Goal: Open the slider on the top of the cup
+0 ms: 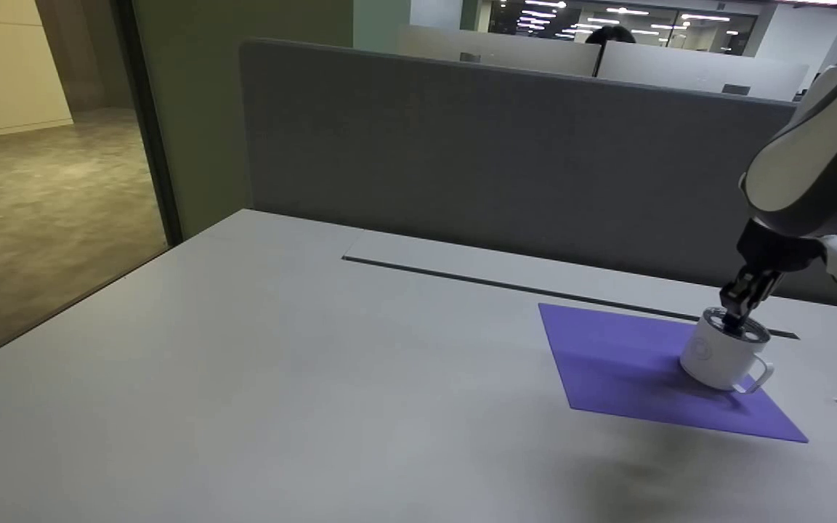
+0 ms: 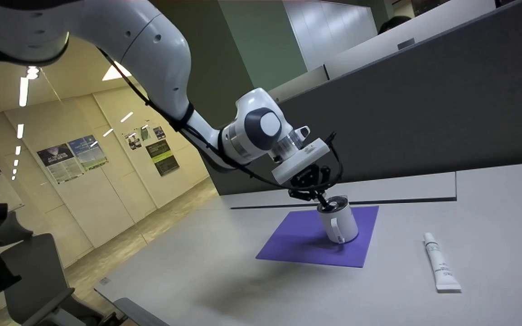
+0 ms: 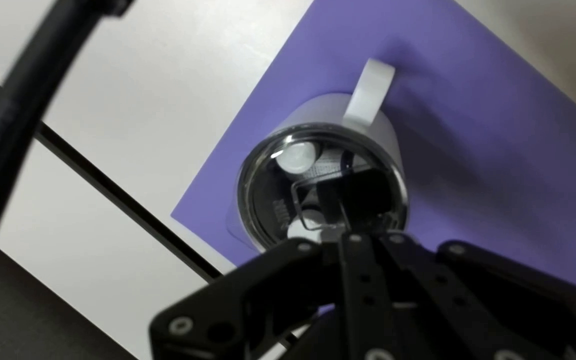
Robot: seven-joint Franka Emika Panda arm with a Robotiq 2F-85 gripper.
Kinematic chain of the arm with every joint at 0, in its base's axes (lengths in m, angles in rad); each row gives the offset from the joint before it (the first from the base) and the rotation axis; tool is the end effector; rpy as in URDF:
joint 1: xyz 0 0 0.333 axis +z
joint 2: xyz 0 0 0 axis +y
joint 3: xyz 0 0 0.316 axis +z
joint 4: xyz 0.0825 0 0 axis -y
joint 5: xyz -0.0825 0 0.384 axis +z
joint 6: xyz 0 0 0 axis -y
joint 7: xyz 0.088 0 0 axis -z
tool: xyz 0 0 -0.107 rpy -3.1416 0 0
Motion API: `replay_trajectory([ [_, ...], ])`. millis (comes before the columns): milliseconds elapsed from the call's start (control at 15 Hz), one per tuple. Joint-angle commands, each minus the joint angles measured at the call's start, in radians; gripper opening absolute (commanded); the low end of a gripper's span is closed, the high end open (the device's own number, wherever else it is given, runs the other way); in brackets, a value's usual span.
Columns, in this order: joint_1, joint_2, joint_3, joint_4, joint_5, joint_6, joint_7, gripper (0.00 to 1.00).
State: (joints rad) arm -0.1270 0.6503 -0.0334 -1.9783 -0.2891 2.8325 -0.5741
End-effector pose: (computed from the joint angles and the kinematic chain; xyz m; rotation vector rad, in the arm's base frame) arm 0.6177 -0.0845 0.1524 2.7644 0.9925 0.2040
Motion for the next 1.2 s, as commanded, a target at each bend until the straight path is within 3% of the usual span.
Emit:
replay_trajectory([
  [0,-0.008,0.022,0.003,0.016,-0.032,0.028,0.008,0.00],
  [800,0.002,0.048,-0.042,0.023,-0.097,0.100,0.017,0.00],
  [933,-0.034,0.036,-0.001,0.024,-0.070,0.090,0.000,0.00],
  [1133,-0.152,-0.019,0.130,0.037,0.024,0.020,-0.059,0.00],
])
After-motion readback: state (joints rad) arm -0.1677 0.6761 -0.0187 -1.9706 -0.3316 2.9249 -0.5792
